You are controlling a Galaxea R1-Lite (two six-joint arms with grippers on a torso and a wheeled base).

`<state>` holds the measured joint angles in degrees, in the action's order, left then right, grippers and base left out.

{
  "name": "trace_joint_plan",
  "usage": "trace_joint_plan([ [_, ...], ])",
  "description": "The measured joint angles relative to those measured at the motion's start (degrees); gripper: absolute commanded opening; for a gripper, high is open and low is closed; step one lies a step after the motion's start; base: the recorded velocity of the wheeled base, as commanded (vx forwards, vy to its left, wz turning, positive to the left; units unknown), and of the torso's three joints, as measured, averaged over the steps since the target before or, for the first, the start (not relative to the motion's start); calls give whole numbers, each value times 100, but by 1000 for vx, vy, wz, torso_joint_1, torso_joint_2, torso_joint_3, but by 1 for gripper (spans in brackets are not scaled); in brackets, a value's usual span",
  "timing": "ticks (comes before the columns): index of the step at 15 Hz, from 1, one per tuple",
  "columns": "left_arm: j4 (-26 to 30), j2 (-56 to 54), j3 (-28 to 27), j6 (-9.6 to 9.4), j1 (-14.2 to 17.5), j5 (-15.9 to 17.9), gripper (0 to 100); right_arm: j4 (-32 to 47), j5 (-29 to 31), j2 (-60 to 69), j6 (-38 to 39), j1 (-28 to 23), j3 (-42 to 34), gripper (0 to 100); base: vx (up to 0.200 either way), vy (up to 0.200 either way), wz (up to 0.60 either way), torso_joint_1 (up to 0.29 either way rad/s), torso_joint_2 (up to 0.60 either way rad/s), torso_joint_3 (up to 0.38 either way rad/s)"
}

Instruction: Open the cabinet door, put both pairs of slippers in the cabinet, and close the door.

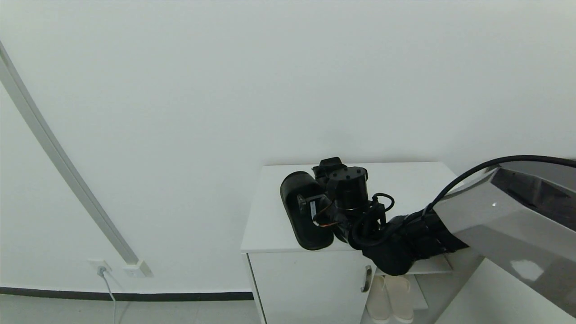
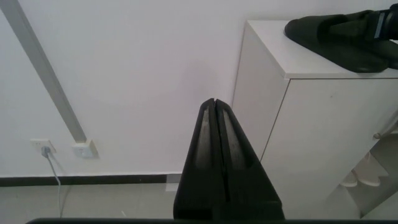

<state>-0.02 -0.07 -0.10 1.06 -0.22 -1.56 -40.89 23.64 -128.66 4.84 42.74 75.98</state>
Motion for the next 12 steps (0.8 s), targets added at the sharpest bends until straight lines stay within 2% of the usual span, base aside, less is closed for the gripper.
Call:
trace_joint_plan([
  [5, -2, 0, 0, 9, 4, 1, 0, 317, -27, -351, 13, -126, 675, 100, 0, 0, 0, 0, 0, 0],
  [12, -5, 0, 0, 41, 4, 12, 0, 446, -27, -574, 44, -160, 1031, 100, 0, 0, 0, 0, 0, 0],
])
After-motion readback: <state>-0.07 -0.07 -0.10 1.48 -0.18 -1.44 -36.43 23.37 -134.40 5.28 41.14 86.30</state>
